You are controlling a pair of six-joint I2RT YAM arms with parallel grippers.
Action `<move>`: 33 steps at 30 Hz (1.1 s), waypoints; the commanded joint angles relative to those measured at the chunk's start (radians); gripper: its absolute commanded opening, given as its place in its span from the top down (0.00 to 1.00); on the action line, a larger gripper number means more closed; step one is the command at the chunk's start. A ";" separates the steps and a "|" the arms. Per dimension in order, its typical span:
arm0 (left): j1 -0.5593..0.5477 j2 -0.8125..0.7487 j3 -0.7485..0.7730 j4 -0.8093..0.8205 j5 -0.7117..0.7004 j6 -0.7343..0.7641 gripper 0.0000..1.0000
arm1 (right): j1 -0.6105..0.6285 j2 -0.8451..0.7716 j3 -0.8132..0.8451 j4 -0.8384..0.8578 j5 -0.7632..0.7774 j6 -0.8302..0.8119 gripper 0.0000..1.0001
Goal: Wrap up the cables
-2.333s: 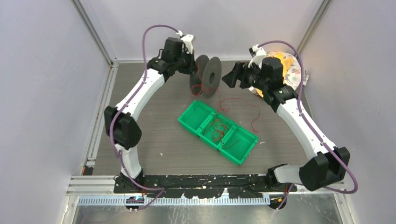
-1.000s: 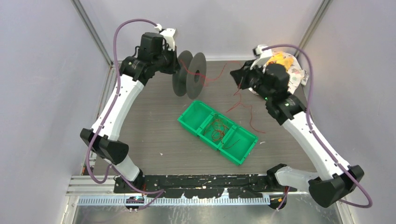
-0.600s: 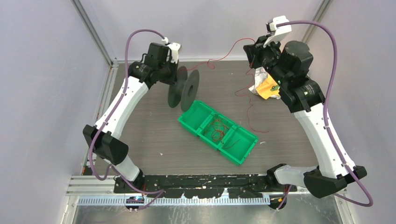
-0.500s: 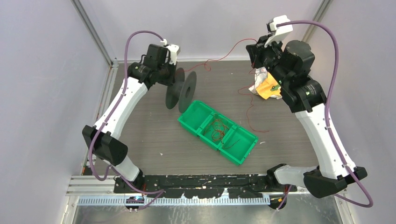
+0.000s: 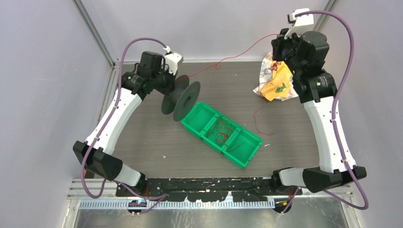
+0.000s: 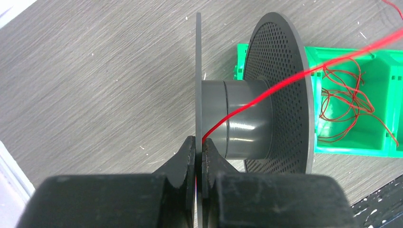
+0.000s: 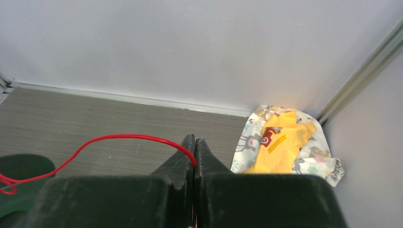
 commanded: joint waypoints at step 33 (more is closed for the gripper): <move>0.153 -0.219 -0.047 0.538 0.447 -0.407 1.00 | -0.162 0.188 -0.200 0.114 -0.353 0.330 0.99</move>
